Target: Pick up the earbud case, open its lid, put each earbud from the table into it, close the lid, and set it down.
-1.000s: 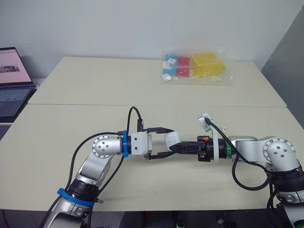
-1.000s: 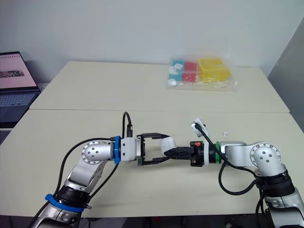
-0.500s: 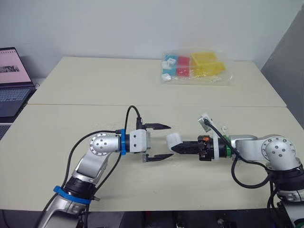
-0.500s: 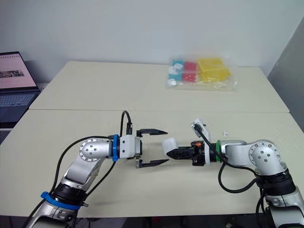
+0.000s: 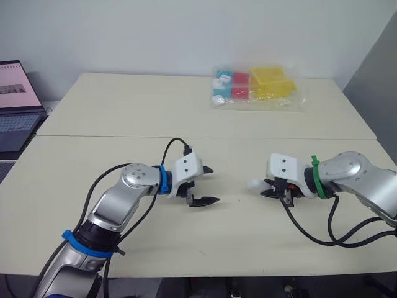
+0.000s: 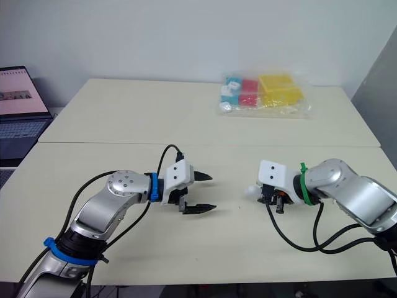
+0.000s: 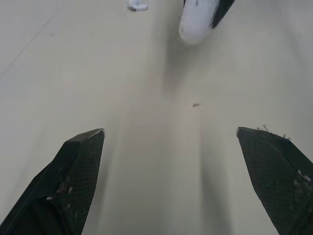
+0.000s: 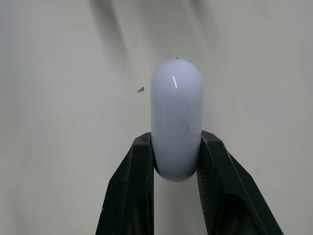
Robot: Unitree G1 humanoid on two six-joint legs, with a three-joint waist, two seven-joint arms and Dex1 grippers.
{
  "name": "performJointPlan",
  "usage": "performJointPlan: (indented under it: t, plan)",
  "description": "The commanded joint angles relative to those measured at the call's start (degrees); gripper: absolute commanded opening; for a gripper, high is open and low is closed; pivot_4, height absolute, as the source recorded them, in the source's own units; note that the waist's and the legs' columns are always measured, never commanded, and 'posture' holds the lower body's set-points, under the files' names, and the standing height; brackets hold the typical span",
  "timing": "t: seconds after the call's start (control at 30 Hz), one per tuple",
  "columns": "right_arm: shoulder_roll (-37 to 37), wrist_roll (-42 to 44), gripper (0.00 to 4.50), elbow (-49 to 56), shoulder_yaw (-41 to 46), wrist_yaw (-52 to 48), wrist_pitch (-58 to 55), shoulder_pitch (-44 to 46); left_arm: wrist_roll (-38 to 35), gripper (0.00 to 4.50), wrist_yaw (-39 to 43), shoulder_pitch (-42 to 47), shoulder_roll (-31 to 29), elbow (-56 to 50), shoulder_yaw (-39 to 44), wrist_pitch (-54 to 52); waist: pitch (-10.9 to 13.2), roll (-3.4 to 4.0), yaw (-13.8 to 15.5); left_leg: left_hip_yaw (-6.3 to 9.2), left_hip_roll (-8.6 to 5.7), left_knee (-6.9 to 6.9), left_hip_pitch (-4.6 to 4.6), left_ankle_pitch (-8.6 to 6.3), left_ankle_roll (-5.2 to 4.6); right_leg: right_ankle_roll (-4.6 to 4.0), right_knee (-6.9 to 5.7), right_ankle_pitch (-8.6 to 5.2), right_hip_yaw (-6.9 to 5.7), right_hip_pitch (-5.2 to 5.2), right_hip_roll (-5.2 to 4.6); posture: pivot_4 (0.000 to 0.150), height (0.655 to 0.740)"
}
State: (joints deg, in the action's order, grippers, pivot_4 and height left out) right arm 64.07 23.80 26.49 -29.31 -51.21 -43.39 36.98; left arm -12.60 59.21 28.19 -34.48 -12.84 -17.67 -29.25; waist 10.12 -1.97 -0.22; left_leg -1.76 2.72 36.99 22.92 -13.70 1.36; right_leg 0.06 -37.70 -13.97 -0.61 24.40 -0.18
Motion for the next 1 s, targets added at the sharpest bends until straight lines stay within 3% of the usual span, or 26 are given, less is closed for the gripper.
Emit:
performJointPlan:
  t: [0.03,0.53,1.0]
  plan:
    - [-1.9,-4.77,0.77,-0.25,0.34,-4.01,2.13,3.28,-0.13,4.5,-1.3,3.23,2.61,-3.72,-2.31,-3.96,0.0,0.0,-0.06,0.01,0.0,0.01,-0.01,0.0,0.0,0.0,-0.04,0.0,0.0,0.0,0.01,0.15,0.74]
    - [-12.0,-11.91,0.77,-4.1,0.36,-12.52,-1.36,10.49,0.71,4.5,-3.23,7.24,8.06,1.59,-3.94,-6.76,0.01,0.01,-0.06,0.05,-0.03,0.09,-0.06,0.01,0.0,-0.02,-0.22,0.0,0.02,-0.01,0.01,0.15,0.74]
    - [-12.21,-12.33,0.77,-1.37,0.96,-14.56,-5.14,11.02,1.7,4.5,-3.92,7.52,8.38,2.12,-3.8,-4.1,0.01,0.01,0.06,0.07,-0.03,0.1,-0.06,0.01,0.0,-0.04,-0.27,-0.01,-0.01,-0.02,0.0,0.15,0.74]
